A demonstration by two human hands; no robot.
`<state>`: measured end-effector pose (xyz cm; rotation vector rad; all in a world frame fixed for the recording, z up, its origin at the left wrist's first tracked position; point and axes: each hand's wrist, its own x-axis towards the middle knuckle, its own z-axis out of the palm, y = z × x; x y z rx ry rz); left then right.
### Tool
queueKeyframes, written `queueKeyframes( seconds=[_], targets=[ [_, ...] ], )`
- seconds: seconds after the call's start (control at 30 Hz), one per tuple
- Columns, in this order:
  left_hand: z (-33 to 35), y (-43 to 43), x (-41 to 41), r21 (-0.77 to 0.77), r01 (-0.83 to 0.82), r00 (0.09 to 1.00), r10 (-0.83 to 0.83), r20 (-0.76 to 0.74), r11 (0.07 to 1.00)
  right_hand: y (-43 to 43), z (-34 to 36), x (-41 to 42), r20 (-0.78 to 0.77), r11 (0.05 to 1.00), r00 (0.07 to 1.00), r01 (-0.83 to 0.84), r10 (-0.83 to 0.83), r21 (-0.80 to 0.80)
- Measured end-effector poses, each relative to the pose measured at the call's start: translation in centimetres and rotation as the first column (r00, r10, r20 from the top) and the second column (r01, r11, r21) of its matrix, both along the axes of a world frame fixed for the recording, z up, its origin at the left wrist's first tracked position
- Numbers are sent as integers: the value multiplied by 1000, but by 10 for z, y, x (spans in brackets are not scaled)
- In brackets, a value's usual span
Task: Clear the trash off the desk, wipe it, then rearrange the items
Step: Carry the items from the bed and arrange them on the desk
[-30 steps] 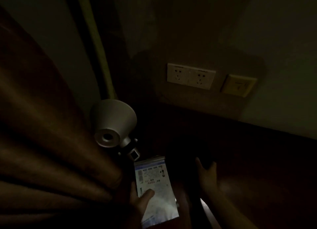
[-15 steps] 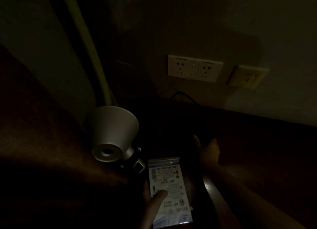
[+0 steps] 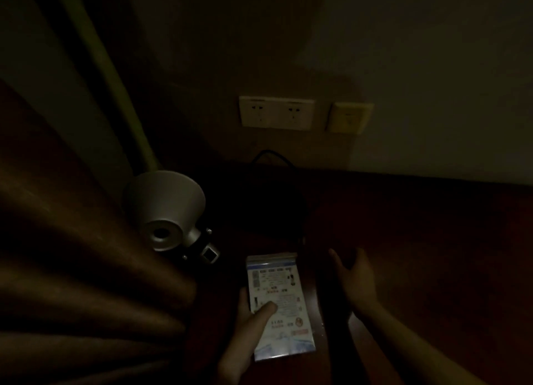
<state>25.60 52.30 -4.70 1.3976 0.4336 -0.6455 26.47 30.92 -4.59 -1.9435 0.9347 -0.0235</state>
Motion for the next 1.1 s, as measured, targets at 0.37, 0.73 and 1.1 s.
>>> queueKeyframes(
  seconds=[0.37, 0.73, 1.1],
  targets=[
    [0, -108, -79, 27, 464, 885, -464, 35, 886, -62, 17, -202, -65, 884, 884, 455, -463, -101],
    [0, -265, -155, 85, 526, 850, -527, -20, 846, -205, 16, -294, -91, 920, 928, 339, -361, -196],
    [-5, -444, -214, 10, 434, 899, -432, -67, 901, -371, 22, -336, -233, 888, 950, -284, 209, -362]
  ],
)
